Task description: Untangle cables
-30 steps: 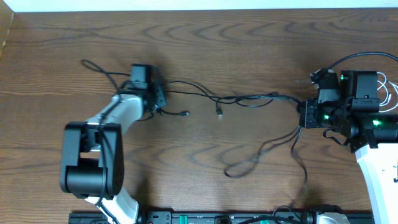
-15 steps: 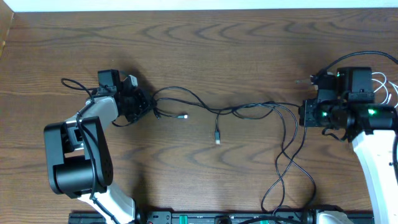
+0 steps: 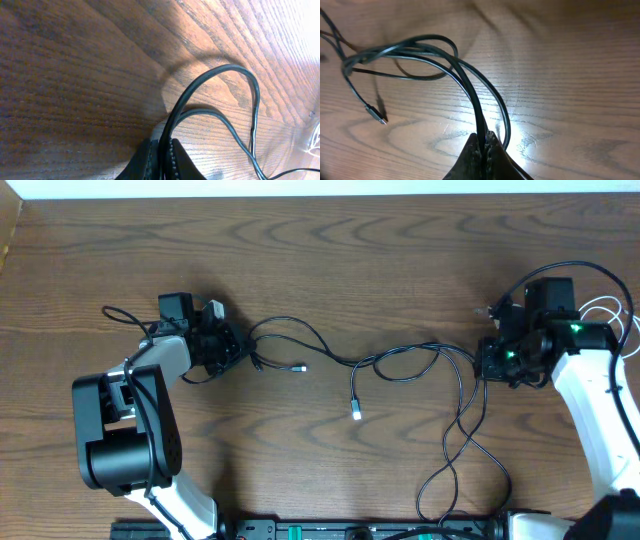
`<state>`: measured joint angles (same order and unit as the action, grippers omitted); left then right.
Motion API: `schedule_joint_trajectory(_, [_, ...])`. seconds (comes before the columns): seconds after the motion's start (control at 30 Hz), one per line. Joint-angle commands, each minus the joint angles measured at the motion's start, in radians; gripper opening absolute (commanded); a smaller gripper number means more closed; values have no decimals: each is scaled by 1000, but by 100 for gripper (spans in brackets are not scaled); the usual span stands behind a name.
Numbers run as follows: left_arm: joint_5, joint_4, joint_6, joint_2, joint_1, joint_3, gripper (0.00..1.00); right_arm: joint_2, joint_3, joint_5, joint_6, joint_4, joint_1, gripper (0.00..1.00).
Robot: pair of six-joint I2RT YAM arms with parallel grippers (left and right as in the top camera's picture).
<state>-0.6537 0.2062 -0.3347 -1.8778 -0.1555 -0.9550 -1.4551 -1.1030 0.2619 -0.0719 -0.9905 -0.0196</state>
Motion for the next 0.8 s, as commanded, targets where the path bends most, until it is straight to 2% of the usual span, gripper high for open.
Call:
schedule_joint_trajectory(0.0, [-16, -2, 24, -17, -2, 14, 12, -26, 5, 11, -13, -4, -5, 1])
schedule_joint_trajectory(0.13, [-16, -2, 24, -17, -2, 14, 13, -47, 5, 11, -13, 3, -5, 1])
schedule_joint_trajectory(0.2, [-16, -2, 24, -17, -2, 14, 17, -56, 5, 10, -13, 4, -5, 15])
schedule_joint_trajectory(0.23, [-16, -2, 23, -17, -2, 14, 23, -60, 5, 10, -13, 4, -5, 24])
schedule_joint_trajectory(0.27, [-16, -3, 23, -17, -2, 14, 31, -63, 5, 10, -13, 4, -5, 28])
schedule_joint_trajectory(0.37, [-16, -3, 23, -17, -2, 14, 40, -69, 5, 10, -13, 4, -5, 37])
schedule_joint_trajectory(0.77, [-29, -2, 23, -15, -2, 14, 75, -69, 6, 19, -21, 18, 28, 56])
